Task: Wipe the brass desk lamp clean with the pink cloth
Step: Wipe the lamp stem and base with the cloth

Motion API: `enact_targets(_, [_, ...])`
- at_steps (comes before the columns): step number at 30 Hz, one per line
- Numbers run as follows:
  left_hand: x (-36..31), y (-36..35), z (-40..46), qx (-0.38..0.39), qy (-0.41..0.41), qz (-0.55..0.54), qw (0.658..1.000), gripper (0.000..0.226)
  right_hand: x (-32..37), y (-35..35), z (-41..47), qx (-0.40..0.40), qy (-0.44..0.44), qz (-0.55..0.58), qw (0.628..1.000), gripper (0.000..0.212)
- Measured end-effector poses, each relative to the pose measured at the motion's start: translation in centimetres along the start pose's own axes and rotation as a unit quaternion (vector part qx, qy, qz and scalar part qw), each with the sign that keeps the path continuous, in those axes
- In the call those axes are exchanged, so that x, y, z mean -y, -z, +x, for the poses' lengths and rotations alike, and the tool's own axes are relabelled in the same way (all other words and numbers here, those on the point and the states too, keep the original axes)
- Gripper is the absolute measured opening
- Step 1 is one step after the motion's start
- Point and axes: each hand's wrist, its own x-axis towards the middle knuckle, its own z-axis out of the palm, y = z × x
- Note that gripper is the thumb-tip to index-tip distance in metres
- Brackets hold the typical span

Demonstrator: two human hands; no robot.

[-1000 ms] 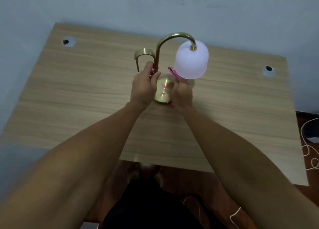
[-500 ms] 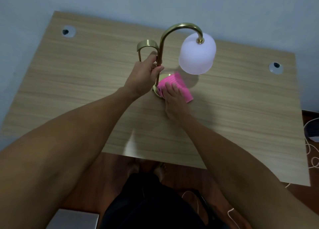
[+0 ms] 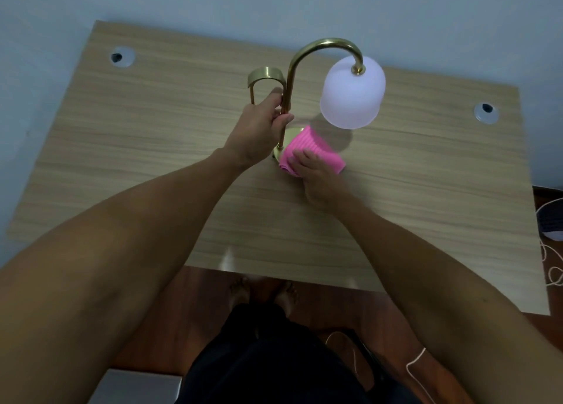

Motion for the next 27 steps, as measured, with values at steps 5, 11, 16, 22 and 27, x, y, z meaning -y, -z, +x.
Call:
enact_targets(5, [0.0,-0.1,0.0,0.003,-0.005,0.009,1.0,0.026,0.1,1.4,1.9,-0.001,-0.118,0.037,0.992,0.048])
enact_targets(11, [0.1,0.3,0.3,0.013,0.0,0.011,1.0,0.024,1.7,0.1,1.0,0.041,0.014,-0.014,0.999,0.052])
enact_targets(16, [0.0,0.4,0.2,0.013,-0.01,0.016,1.0,0.025,0.1,1.8,0.3,0.037,-0.08,0.04,0.995,0.052])
enact_targets(22, [0.0,0.5,0.4,0.02,-0.009,0.027,0.999,0.025,1.8,1.2,2.5,0.078,-0.023,0.015,0.997,0.052])
enact_targets(27, [0.3,0.5,0.3,0.014,-0.013,0.024,1.0,0.025,0.5,2.8,-0.6,0.083,-0.082,0.069,0.991,0.052])
